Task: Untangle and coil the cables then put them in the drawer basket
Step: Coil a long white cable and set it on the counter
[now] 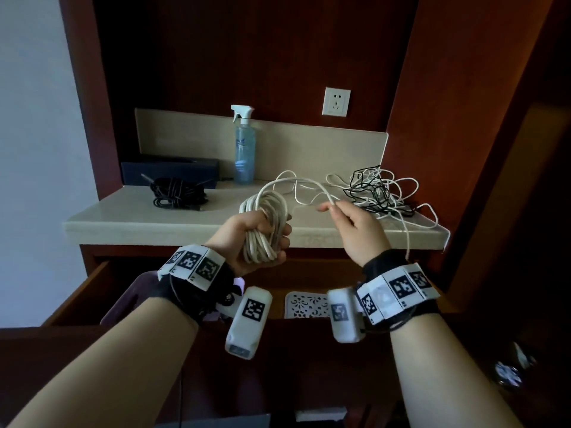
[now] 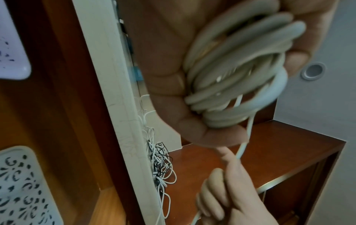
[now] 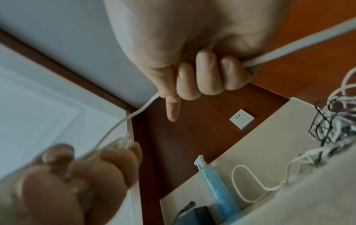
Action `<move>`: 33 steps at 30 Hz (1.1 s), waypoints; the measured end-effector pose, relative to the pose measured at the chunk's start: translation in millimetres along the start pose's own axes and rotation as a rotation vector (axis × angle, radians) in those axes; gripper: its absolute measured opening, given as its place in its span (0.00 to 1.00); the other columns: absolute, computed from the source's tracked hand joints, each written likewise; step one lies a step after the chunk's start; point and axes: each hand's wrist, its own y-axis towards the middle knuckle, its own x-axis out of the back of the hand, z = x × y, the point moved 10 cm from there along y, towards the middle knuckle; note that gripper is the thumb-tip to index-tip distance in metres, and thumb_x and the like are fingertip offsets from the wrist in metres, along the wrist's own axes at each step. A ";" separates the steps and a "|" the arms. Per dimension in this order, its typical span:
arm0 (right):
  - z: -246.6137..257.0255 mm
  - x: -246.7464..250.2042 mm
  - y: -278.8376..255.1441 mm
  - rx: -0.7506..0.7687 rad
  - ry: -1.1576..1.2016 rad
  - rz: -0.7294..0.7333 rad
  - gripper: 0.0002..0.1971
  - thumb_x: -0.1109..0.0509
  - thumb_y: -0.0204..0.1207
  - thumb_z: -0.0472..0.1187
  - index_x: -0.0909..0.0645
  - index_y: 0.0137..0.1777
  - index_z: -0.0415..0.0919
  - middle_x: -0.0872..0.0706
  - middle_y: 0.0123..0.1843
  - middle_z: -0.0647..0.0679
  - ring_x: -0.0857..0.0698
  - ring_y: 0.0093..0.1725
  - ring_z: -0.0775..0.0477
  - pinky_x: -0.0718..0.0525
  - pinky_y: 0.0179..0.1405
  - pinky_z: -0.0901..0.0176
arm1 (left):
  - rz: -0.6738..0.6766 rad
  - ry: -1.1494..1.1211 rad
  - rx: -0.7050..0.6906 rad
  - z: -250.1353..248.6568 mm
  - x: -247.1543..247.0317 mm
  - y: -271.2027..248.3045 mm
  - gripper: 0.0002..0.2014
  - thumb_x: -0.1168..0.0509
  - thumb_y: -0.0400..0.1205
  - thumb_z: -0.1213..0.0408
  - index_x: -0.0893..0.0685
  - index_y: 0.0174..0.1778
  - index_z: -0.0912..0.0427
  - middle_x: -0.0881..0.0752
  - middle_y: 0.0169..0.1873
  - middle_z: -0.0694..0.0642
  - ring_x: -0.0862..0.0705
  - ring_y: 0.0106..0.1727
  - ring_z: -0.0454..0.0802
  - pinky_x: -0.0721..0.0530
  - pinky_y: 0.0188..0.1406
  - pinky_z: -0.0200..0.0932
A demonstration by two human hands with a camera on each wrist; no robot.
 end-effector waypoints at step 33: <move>-20.7 20.4 20.8 0.311 -0.419 0.276 0.12 0.41 0.82 0.51 0.15 0.53 0.55 0.26 0.40 0.57 0.28 0.40 0.56 0.37 0.33 0.57 | -0.500 0.259 -0.244 -14.7 0.3 75.7 0.04 0.37 0.79 0.75 0.23 0.40 0.64 0.25 0.31 0.57 0.24 0.30 0.48 0.19 0.21 0.38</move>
